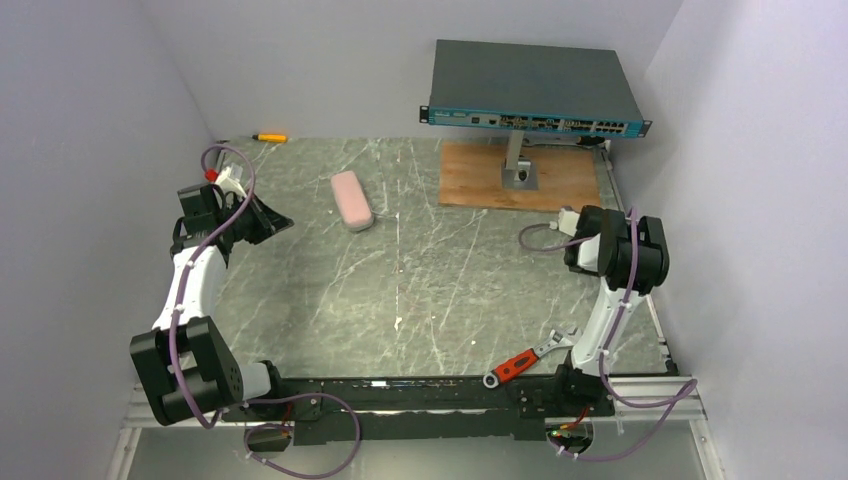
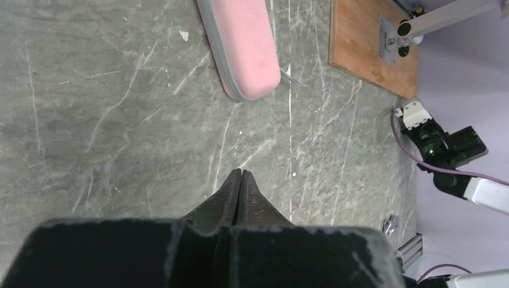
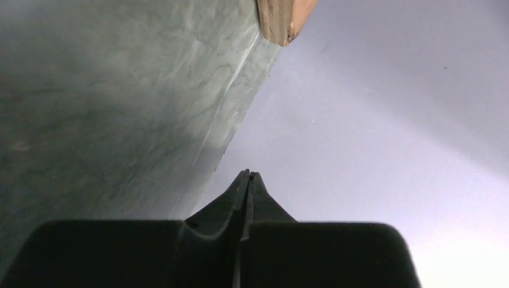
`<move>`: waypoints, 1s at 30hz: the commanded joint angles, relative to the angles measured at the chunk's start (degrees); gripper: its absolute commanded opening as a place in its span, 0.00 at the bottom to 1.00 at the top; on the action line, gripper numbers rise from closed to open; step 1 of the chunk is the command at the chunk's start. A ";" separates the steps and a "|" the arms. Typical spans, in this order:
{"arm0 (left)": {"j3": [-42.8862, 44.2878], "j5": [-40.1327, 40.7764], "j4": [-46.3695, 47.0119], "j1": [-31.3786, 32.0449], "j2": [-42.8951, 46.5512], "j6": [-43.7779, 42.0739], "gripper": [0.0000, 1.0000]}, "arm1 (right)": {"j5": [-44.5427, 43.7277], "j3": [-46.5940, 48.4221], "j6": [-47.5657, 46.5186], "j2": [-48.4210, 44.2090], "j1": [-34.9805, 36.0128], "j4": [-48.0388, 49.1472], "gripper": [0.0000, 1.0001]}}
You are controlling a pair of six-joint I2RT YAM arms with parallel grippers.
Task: Open the umbrella
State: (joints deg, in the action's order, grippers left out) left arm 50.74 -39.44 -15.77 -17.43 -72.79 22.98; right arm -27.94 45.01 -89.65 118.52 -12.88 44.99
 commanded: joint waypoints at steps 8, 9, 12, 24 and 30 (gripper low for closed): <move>4.43 -1.86 -3.67 2.14 -2.52 -12.37 0.38 | -2.81 -4.61 13.84 -15.33 9.71 -23.04 0.00; 5.31 -1.89 -4.32 2.65 -3.39 -13.25 0.45 | -2.30 -4.02 17.13 -17.36 11.09 -27.25 0.00; 9.66 0.08 -7.26 5.38 -7.53 -16.61 0.66 | -1.58 -1.38 26.11 -22.18 16.33 -38.74 0.00; 27.81 15.31 -4.90 18.27 -27.51 -12.01 1.00 | 10.71 8.98 55.24 -40.26 29.69 -70.14 0.83; 42.33 27.94 -12.49 23.02 -42.85 -3.49 1.00 | 21.03 10.80 61.57 -51.73 29.87 -74.92 1.00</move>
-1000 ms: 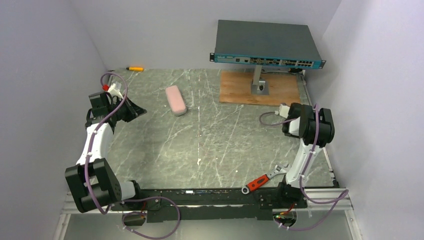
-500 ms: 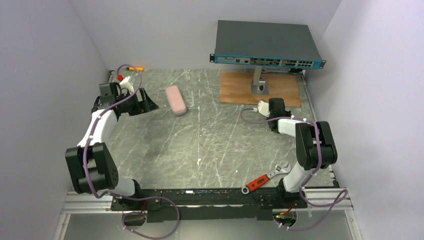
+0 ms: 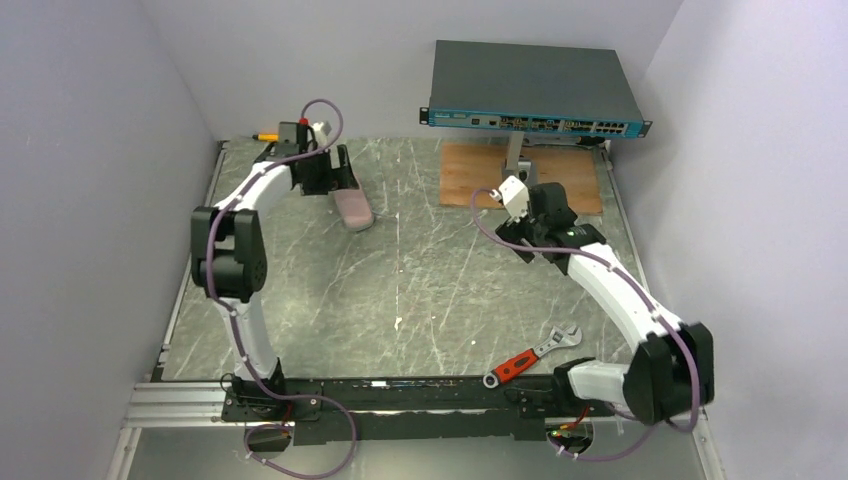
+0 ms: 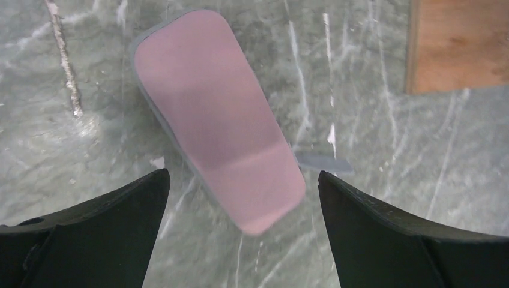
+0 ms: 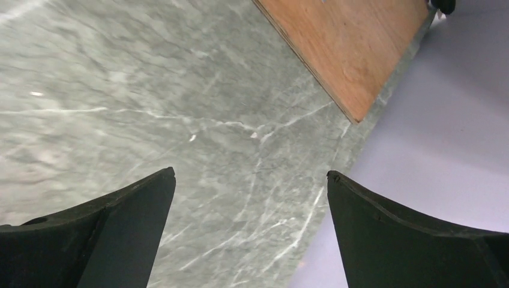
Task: Open the umbrella
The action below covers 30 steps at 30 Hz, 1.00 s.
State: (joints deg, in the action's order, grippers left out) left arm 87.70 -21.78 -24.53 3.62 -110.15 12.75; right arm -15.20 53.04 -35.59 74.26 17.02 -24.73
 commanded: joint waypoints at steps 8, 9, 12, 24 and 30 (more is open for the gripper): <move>10.35 15.08 -3.16 5.37 -13.40 7.95 0.90 | 16.66 8.09 14.41 -15.99 -0.15 -9.32 1.00; 10.51 14.39 -2.74 5.77 -13.99 7.37 0.84 | 16.60 8.91 15.06 -15.96 -0.09 -10.23 1.00; 10.29 10.65 -3.03 7.49 -14.78 4.92 0.72 | 15.74 10.38 15.50 -15.96 -0.05 -12.86 1.00; -11.99 -6.86 -5.20 21.37 -6.55 -6.18 0.42 | 25.70 6.60 10.46 -20.82 -0.04 -14.55 1.00; -13.05 -11.64 -12.63 32.07 -4.06 -22.90 0.38 | 31.60 3.82 5.94 -23.47 -0.05 -16.21 1.00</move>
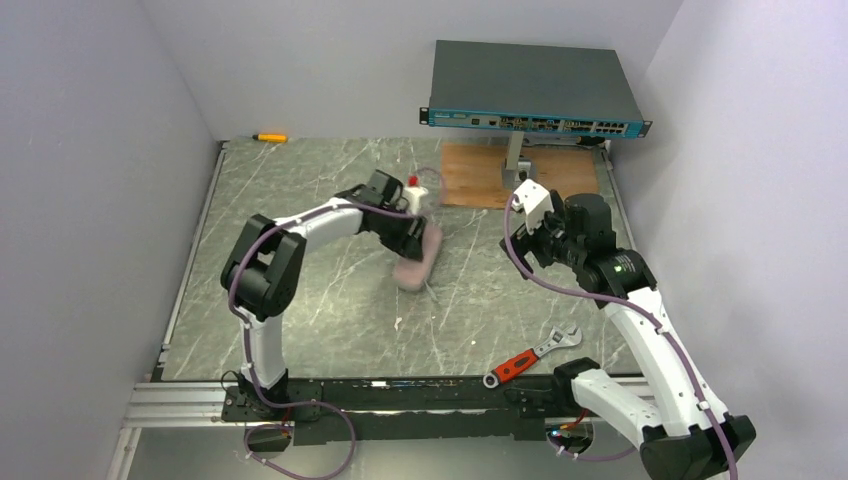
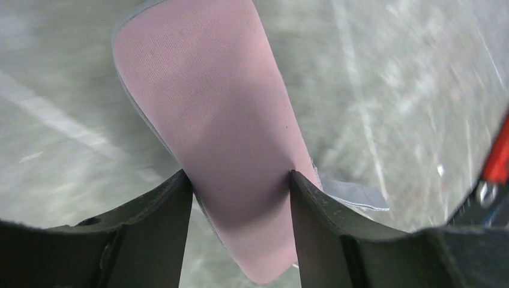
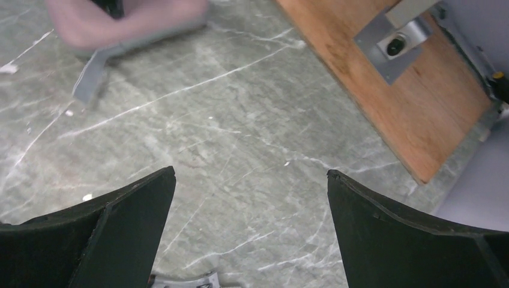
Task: Open the umbrella
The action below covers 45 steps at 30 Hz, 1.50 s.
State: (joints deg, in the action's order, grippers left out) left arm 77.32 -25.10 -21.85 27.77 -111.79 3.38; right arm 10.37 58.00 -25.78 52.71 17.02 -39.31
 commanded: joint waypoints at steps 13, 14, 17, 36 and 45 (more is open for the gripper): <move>5.44 -15.96 -16.80 -1.42 6.23 -18.27 1.00 | 12.48 -4.76 -14.55 -3.45 0.68 -6.33 1.00; 1.97 -16.26 -12.27 -3.48 9.99 -15.71 1.00 | 13.12 -4.67 -15.92 -2.56 0.88 -6.20 1.00; -9.99 -14.91 0.36 -9.18 22.61 -8.36 1.00 | 16.21 -4.94 -22.18 0.36 2.19 -5.28 1.00; -46.94 -6.00 13.68 -20.02 71.88 5.63 1.00 | 18.36 7.65 -54.66 40.27 16.37 3.63 0.96; -54.37 -6.06 12.02 -20.30 79.02 4.44 0.89 | 18.01 9.22 -56.76 48.18 17.82 5.51 0.92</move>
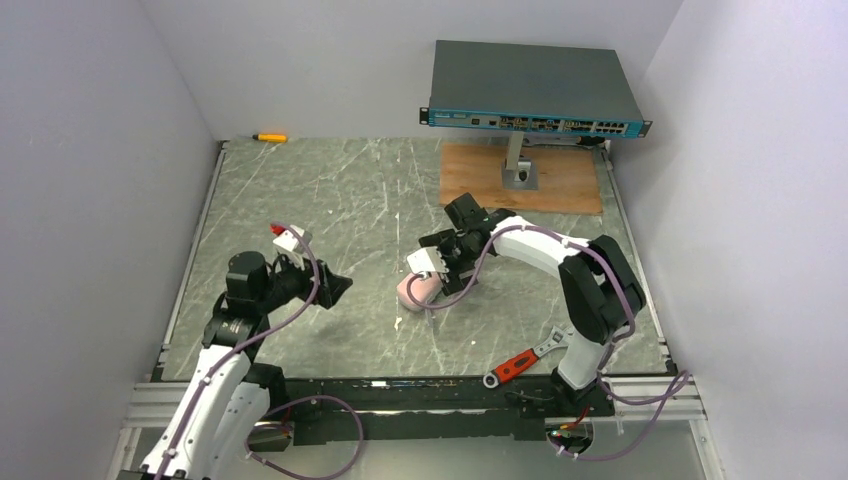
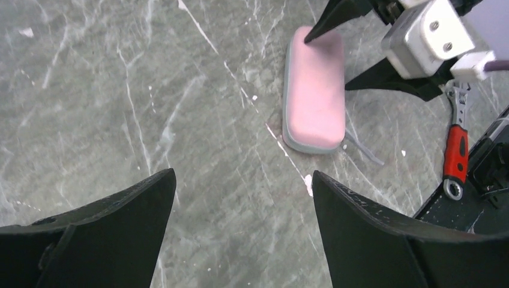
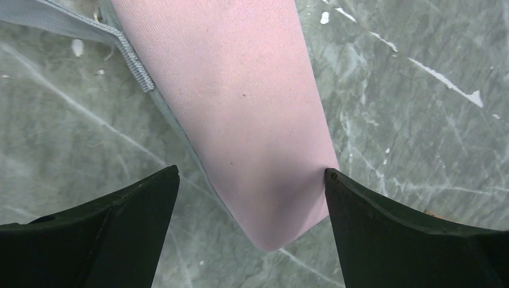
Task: Open the umbrella
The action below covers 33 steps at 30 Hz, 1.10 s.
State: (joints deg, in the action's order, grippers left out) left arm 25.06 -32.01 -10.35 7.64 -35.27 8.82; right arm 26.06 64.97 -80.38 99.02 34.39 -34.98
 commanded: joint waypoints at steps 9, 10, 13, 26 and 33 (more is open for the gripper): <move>-3.31 8.95 8.85 9.85 -1.47 -15.17 0.62 | -9.07 -11.13 18.97 -5.72 1.28 15.01 0.78; -3.27 8.46 9.75 11.84 -3.21 -17.15 0.58 | -11.17 -12.88 21.61 -6.91 1.63 16.00 0.77; -3.36 9.31 14.34 17.45 -7.25 -17.68 0.55 | -16.10 -16.52 27.95 -9.10 2.41 16.16 0.73; -12.00 27.03 42.59 43.06 -23.84 -14.24 0.33 | -21.32 -26.20 36.16 -17.36 0.46 7.98 0.59; -7.00 31.48 51.59 48.01 -39.24 -10.17 0.22 | -21.80 -23.30 46.22 -14.15 0.37 3.93 0.56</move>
State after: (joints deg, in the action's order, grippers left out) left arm 14.28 -5.04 29.56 53.10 -69.73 -3.11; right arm 6.50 42.65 -43.22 81.41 35.29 -18.87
